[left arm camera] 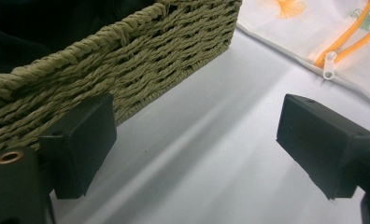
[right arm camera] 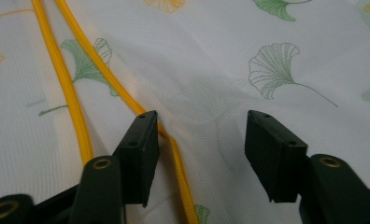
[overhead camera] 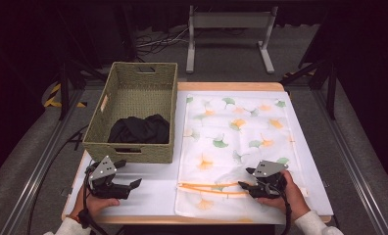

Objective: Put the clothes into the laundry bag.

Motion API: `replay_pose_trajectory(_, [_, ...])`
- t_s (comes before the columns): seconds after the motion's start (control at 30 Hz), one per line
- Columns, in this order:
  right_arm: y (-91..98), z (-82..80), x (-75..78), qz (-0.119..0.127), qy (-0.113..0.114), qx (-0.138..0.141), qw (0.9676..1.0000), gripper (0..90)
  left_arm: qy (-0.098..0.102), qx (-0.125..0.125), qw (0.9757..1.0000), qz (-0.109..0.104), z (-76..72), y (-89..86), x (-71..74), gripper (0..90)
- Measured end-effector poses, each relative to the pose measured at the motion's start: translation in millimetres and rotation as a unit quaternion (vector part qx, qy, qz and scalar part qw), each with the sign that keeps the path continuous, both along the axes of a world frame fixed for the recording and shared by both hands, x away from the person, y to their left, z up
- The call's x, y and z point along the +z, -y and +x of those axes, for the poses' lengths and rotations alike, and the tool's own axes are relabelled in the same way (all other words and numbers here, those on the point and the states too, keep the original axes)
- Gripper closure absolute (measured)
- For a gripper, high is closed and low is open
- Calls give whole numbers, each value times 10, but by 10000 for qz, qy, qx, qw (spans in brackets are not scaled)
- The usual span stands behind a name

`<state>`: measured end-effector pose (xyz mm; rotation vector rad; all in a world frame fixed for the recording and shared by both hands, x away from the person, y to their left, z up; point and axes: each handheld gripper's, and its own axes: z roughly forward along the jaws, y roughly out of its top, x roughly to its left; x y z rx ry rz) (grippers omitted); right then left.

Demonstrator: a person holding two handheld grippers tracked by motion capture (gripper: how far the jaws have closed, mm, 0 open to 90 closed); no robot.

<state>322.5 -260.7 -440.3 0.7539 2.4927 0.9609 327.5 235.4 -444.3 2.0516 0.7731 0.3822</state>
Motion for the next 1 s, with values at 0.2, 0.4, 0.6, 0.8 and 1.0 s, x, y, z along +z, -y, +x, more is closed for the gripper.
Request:
replay_pose_trajectory(0.2, [10,63,0,179,-283,-9,9994,611,7,18,10000,20,-1,3,-3,127])
replay_pose_trajectory(0.4, [0,83,8,212,-369,43,9991,762,-31,8,10000,23,-5,11,-7,131])
replay_pose_trajectory(0.6, [-3,80,12,139,-257,32,9996,859,-33,4,10000,7,-7,10,-6,133])
replay_pose_trajectory(0.8, [-11,46,54,85,-44,59,9999,874,-45,-6,10000,-13,-12,11,-2,134])
replay_pose_trajectory(1.0, [-7,14,121,163,184,61,9997,881,-19,-7,10000,-18,-12,10,3,135])
